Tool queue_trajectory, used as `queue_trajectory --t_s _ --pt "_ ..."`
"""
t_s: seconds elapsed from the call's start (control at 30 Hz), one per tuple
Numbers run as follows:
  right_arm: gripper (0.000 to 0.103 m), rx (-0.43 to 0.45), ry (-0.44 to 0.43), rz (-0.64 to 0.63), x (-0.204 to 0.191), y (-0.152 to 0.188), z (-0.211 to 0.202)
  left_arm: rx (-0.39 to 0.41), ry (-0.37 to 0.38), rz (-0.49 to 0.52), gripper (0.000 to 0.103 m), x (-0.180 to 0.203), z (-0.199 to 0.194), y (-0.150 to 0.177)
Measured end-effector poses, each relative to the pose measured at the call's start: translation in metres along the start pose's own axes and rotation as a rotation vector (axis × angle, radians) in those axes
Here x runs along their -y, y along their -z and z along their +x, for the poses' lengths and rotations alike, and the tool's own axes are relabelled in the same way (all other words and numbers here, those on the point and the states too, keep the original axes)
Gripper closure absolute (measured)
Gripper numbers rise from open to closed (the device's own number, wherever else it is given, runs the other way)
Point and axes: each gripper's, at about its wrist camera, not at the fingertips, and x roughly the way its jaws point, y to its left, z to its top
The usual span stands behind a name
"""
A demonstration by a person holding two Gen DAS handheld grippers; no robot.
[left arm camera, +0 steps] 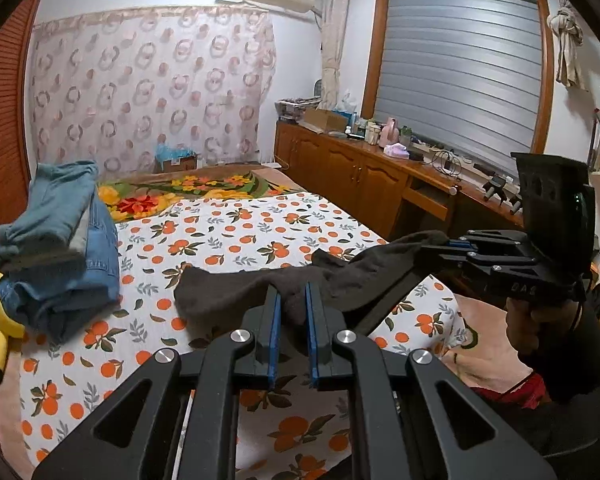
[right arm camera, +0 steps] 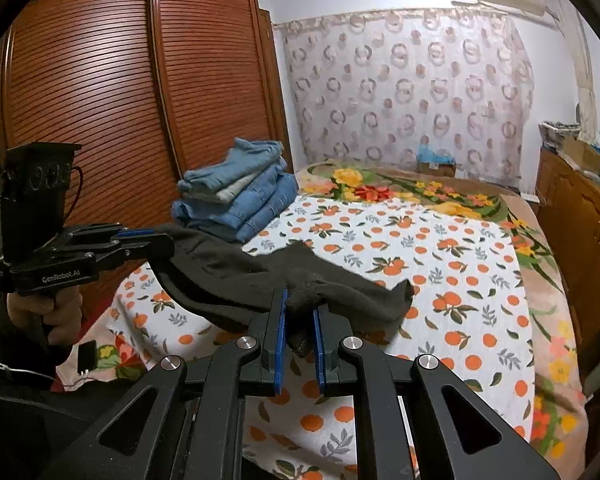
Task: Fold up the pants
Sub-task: 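Close the left gripper on the hem while the right gripper grasps the hem beside it, then lift the hem with both grippers and fold it over toward the waistband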
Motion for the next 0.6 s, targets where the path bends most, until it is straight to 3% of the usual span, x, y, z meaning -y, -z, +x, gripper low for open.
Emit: queue_trajectory --t_s 0.2,0.6 --pt "0.092 -0.011 0.007 0.003 0.007 -0.003 0.005 -0.036 -0.011 -0.013 0.091 -0.006 0.014 0.002" --pt "0.092 -0.103 0.032 0.047 0.029 -0.011 0.074 -0.124 -0.05 -0.052 0.091 -0.035 0.072 0.005"
